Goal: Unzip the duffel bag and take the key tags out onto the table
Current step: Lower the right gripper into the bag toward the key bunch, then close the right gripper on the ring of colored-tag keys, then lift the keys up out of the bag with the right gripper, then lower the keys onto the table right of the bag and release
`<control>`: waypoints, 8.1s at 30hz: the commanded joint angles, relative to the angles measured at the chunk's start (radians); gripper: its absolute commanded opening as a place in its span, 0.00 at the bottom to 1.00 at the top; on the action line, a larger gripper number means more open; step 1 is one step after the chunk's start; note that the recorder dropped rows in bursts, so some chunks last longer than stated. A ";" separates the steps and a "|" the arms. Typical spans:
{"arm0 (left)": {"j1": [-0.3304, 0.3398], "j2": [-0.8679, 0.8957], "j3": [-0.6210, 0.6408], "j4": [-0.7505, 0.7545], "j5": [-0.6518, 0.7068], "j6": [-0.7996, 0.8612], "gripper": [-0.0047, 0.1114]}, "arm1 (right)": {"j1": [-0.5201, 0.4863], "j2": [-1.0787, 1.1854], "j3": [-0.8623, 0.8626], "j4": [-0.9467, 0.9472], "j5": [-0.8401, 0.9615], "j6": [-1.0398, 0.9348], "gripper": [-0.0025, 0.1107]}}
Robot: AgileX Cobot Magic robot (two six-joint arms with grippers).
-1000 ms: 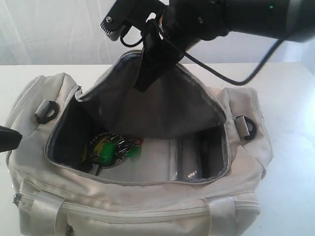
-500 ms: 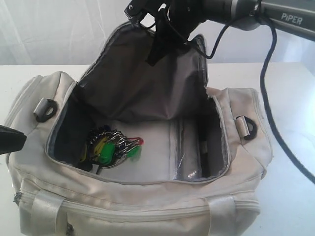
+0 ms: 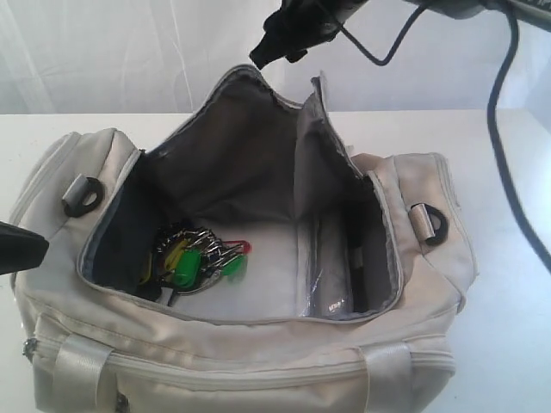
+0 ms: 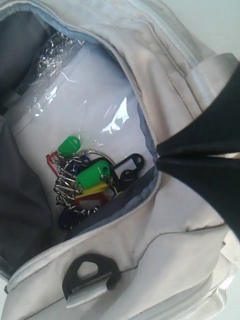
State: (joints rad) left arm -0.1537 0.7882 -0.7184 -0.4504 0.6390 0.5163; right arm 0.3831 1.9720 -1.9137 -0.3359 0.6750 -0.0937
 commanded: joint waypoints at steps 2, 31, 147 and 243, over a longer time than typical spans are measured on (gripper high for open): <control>0.001 -0.008 0.007 -0.073 0.023 0.049 0.04 | -0.005 -0.057 0.036 0.345 0.157 -0.176 0.28; 0.001 -0.008 0.007 -0.109 0.018 0.090 0.04 | 0.092 -0.034 0.054 0.719 0.482 -0.502 0.02; 0.001 -0.008 0.007 -0.128 0.020 0.094 0.04 | 0.056 -0.197 0.178 0.570 0.401 -0.334 0.02; 0.001 -0.006 0.009 -0.121 0.006 0.178 0.04 | -0.293 -0.894 1.087 0.390 0.215 0.010 0.51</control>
State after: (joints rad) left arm -0.1537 0.7873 -0.7162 -0.5730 0.6422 0.6836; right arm 0.0980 1.1497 -0.8248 0.0998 0.8578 -0.1324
